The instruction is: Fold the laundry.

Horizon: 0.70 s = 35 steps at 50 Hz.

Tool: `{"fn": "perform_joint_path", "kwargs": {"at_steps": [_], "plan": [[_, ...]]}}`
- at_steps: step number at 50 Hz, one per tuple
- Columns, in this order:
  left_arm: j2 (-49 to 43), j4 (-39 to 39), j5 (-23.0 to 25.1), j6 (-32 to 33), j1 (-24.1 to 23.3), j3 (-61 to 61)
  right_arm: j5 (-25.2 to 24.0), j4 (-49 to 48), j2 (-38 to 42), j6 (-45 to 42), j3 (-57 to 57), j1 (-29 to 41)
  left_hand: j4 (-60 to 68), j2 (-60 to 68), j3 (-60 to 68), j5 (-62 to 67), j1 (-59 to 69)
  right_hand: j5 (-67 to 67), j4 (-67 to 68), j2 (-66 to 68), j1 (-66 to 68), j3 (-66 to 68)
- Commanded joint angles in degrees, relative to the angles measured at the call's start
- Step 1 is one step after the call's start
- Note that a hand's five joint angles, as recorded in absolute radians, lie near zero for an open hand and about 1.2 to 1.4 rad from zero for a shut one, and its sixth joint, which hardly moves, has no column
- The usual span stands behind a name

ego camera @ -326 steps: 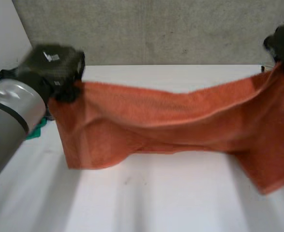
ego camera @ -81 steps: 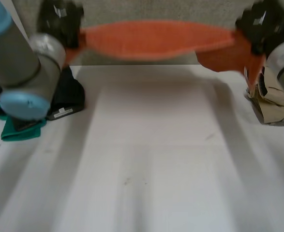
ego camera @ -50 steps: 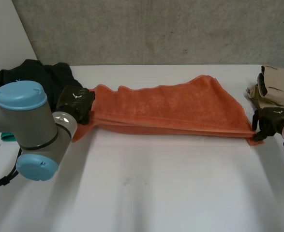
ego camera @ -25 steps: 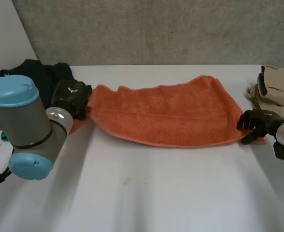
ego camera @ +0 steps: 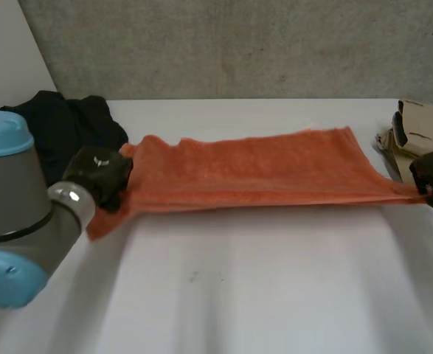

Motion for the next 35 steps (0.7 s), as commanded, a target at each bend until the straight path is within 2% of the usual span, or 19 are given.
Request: {"fn": "perform_joint_path", "kwargs": {"at_steps": [1, 2, 5, 9, 13, 19, 24, 35], "plan": [[10.22, -12.94, 0.31, 0.58, -0.51, -10.97, 0.33, 13.63, -11.82, -18.68, 10.66, -4.17, 11.16, 11.36, 11.64, 13.45, 14.84, 13.66, 11.34, 11.97, 15.03, 11.59], [11.36, -13.12, 0.48, 0.85, -0.60, -12.38, 0.24, 15.56, -13.40, -22.10, 13.11, -5.04, 11.16, 11.36, 11.64, 13.45, 14.84, 13.66, 11.34, 11.97, 15.03, 11.59], [14.70, -12.69, 1.45, 2.69, -0.86, -16.69, -0.63, 16.46, -14.64, -25.29, 15.50, -5.49, 11.16, 11.36, 11.64, 13.45, 14.84, 13.66, 11.34, 11.97, 15.03, 11.59], [14.45, -9.71, 2.24, 4.45, -1.04, -18.54, -0.72, 11.81, -14.30, -23.19, 16.04, -5.40, 11.16, 11.36, 11.64, 13.45, 14.84, 13.66, 11.34, 11.97, 15.03, 11.59], [7.36, -2.51, 1.72, 5.15, -1.04, -15.48, -0.29, 2.08, -8.52, -18.10, 13.86, -3.39, 11.16, 11.36, 11.64, 13.45, 14.84, 13.66, 11.34, 11.97, 15.03, 11.59], [-0.92, 0.59, 1.36, 4.72, -0.95, -7.57, 0.24, -6.65, 1.69, -14.22, 6.91, 1.45, 11.16, 11.36, 11.64, 13.45, 14.84, 13.66, 11.34, 11.97, 15.03, 11.59], [-8.65, 1.37, -1.88, 4.10, -1.12, 2.17, 1.39, -12.70, 9.68, -13.34, 0.15, 5.66, 11.16, 11.36, 11.64, 13.45, 14.84, 13.66, 11.34, 11.97, 15.03, 11.59], [-20.97, 1.91, -10.23, 4.37, -3.14, 16.78, 1.56, -26.42, 21.38, -12.81, -11.11, 8.83, 11.16, 11.36, 11.64, 13.45, 14.84, 13.66, 11.34, 11.97, 15.03, 11.59]]}}
